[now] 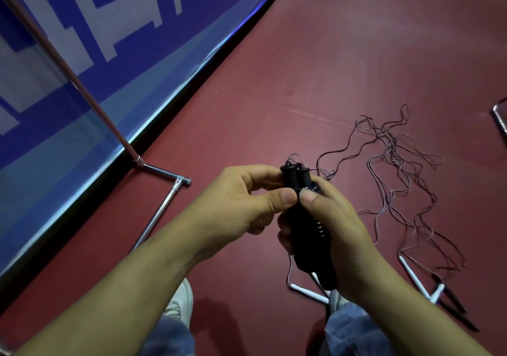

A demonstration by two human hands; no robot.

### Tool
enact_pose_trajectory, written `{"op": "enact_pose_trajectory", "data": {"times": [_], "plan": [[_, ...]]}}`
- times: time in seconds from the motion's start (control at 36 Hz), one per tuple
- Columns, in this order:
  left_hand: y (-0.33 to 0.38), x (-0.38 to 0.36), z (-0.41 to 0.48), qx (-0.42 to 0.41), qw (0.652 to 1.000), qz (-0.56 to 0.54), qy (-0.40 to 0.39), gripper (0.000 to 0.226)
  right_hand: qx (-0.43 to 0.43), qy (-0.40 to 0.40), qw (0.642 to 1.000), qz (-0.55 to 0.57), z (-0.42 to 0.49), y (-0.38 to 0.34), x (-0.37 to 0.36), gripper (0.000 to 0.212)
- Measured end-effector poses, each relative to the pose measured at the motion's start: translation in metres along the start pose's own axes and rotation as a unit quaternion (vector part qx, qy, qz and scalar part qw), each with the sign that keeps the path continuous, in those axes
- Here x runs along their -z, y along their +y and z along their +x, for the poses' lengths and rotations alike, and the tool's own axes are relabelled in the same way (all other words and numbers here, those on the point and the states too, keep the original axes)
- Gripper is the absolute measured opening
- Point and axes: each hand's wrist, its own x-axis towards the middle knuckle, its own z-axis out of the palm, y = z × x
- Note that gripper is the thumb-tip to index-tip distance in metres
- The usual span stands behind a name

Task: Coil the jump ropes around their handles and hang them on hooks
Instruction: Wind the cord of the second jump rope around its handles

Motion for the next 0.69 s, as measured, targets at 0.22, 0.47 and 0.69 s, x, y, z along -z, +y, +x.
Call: {"op": "enact_pose_trajectory", "data": {"times": [0.22,0.47,0.69], "plan": [[0.005,0.007,-0.004,-0.023,0.988,0.130,0.077,0.010,-0.008,0.058,0.995,-0.081,0.005,-0.001,0.007,0.035],[0.008,0.011,-0.008,-0.093,0.958,0.264,0.056,0.014,0.017,0.058,0.986,-0.158,0.008,0.006,0.009,0.022],[-0.007,0.001,-0.007,-0.158,0.939,0.292,0.094,0.019,0.021,0.049,0.989,-0.135,0.003,0.005,0.005,0.021]]}}
